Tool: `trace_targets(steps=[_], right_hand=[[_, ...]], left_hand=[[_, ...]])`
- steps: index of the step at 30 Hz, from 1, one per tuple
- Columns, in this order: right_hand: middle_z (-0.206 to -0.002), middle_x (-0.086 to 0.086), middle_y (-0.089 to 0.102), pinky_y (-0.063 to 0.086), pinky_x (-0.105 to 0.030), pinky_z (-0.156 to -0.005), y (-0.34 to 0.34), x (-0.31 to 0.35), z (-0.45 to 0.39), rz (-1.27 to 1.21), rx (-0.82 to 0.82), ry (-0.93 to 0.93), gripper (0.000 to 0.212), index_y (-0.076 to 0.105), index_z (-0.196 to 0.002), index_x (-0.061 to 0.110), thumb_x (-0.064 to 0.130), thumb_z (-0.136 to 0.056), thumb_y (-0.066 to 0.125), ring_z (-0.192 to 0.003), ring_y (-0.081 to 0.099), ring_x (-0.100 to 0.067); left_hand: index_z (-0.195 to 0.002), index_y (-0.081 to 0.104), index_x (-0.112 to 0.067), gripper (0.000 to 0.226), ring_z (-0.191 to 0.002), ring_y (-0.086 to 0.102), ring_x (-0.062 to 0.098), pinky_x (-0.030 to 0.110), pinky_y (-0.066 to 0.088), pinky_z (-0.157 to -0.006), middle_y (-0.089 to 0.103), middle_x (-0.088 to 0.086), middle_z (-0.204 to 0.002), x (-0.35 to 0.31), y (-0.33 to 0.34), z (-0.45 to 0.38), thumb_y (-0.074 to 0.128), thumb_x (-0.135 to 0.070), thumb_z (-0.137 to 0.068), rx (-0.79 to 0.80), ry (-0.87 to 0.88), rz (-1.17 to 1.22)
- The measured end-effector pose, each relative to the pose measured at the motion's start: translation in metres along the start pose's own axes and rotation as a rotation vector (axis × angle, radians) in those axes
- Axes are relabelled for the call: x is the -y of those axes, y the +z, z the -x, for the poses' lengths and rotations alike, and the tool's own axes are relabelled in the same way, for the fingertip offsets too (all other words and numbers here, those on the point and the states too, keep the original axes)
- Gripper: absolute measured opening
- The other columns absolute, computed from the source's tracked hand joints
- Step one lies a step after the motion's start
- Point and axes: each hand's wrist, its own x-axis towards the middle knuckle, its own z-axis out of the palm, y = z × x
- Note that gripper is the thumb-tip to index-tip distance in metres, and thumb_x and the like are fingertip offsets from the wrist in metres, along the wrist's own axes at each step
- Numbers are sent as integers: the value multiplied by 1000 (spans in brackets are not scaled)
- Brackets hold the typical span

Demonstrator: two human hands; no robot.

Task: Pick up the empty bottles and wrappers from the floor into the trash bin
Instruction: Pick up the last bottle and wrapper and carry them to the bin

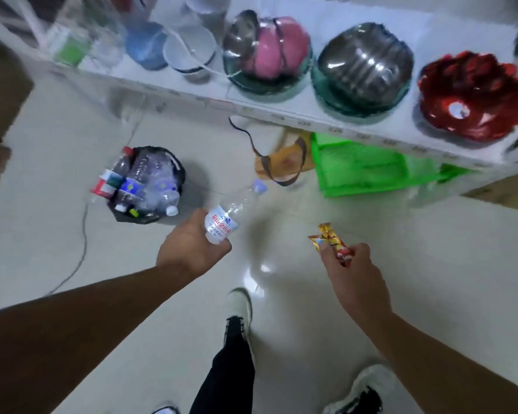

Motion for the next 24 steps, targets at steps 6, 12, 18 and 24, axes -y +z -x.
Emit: trace_targets(steps=[6,12,18,24], right_hand=[[-75,15,56,39,-36,-61,66,127,7,98,74,-179,56,46,-102,31,84,-84,51,-62,51,-15],[-85,3,66,44,-40,-69,132,216,9,110,183,-131,51,48,-104,28,76,-89,55,-70,60,-19],[-92,-4,73,52,-40,-68,191,303,14,64,271,-117,52,49,-108,26,74,-87,54,-79,71,-27],[-90,-7,74,60,-46,-74,236,375,-6,9,340,-104,49,47,-103,26,71,-88,57,-78,73,-29]], left_hand=[[-102,55,-28,37,-87,65,25,43,56,-77,64,-3,-98,126,-48,7,74,-48,-79,-138,-272,201],[-112,54,-26,45,-88,64,26,44,56,-77,60,-2,-104,219,-89,-3,79,-52,-84,-200,-371,288],[-117,54,-29,50,-92,64,20,35,47,-74,63,-4,-106,275,-143,-42,81,-54,-83,-187,-394,310],[-115,54,-34,52,-90,64,8,30,48,-69,64,-10,-104,279,-167,-95,80,-61,-79,-114,-404,338]])
